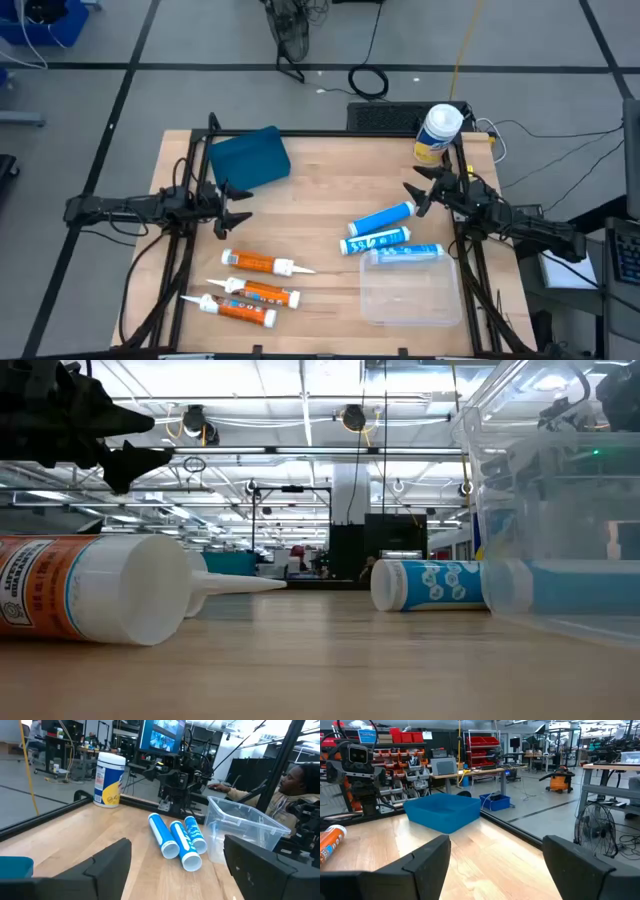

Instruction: Pick & place silicon tubes, Sealant and Lysol wipes

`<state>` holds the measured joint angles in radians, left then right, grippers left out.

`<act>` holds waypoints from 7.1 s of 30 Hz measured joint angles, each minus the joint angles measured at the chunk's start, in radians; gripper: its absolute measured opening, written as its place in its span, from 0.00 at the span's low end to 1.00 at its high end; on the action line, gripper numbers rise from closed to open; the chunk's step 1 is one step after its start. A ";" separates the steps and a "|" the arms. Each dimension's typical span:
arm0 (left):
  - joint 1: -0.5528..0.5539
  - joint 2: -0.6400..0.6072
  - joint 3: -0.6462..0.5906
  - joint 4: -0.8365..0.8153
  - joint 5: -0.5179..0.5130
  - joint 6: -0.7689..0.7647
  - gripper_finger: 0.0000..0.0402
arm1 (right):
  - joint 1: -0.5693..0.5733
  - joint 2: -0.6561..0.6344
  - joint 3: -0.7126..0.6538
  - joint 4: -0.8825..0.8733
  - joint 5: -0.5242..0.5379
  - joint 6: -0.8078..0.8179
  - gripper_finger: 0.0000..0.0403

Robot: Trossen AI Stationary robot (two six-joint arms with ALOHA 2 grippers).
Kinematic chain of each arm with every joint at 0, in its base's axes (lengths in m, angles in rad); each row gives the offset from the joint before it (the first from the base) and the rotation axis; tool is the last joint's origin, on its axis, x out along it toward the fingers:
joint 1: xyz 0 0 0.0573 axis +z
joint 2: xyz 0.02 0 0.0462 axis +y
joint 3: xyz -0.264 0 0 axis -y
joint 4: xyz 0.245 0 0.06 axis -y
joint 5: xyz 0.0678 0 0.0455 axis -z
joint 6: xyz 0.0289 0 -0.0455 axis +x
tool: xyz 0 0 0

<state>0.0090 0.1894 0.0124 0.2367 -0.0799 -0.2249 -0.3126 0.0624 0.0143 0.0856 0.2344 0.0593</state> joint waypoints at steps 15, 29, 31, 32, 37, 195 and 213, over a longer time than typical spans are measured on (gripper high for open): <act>0.000 0.000 0.000 0.000 0.000 0.000 0.77 | 0.000 0.000 0.000 0.000 0.000 0.000 0.73; 0.000 0.000 0.000 0.000 0.000 0.000 0.77 | 0.000 0.000 0.000 0.000 0.000 0.000 0.73; 0.000 0.000 0.000 0.000 0.000 0.000 0.77 | 0.000 0.000 0.000 0.000 0.000 0.000 0.73; 0.000 0.000 0.000 0.000 0.000 0.000 0.77 | 0.000 0.000 0.000 0.000 0.000 0.000 0.73; 0.000 0.000 0.000 0.000 0.000 0.000 0.77 | 0.000 0.000 0.000 0.000 0.000 0.000 0.73; 0.000 0.000 0.000 0.000 0.000 0.000 0.77 | 0.036 0.109 0.068 0.034 -0.268 0.316 0.73; 0.000 0.000 0.000 0.001 0.001 0.000 0.77 | 0.416 1.106 0.893 -0.953 0.039 -0.063 0.73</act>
<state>0.0090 0.1894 0.0124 0.2375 -0.0792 -0.2245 0.1036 1.1681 0.9074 -0.8670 0.2729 -0.0040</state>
